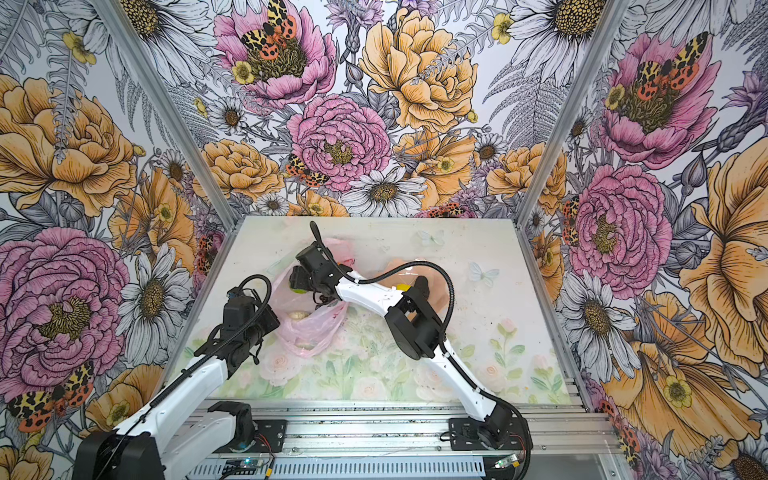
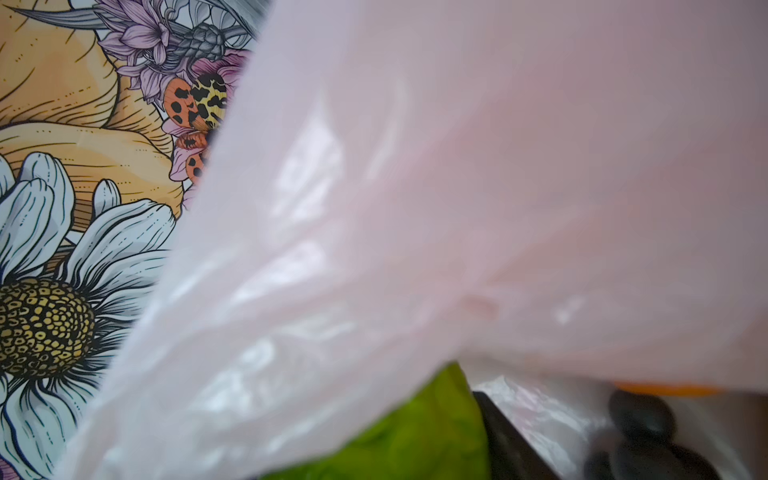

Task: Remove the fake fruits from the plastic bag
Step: 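Lower the right gripper into the bag and grasp the green fruit, then lift the green fruit out of the bag and carry it over the bowl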

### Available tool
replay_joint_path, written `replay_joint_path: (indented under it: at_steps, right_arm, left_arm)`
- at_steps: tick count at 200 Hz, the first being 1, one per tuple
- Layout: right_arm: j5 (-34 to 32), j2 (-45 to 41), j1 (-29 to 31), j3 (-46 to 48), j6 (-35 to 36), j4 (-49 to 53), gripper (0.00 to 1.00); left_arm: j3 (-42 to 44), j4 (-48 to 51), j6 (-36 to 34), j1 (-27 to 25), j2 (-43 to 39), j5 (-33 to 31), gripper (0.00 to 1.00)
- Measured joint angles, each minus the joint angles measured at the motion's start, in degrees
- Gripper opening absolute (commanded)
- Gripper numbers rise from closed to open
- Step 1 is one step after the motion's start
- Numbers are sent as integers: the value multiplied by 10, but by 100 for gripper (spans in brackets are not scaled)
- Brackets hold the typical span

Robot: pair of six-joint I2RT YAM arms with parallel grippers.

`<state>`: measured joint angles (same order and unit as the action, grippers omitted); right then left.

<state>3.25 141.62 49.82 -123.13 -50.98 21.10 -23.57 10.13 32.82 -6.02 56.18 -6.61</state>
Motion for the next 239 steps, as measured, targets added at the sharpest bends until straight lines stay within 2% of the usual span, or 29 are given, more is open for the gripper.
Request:
replay_joint_path:
  at_steps: [95, 165, 239]
  right_arm:
    - [-15, -118, 1, 148, 71, 3, 69]
    - [-17, -259, -2, 284, 98, 2, 70]
    - [-19, -434, -77, 482, 89, 6, 70]
  left_arm:
    - [-3, -63, -24, 6, 44, 12, 0]
    - [-3, -70, -28, 6, 58, 18, 0]
    - [-3, -77, -30, 5, 61, 31, 0]
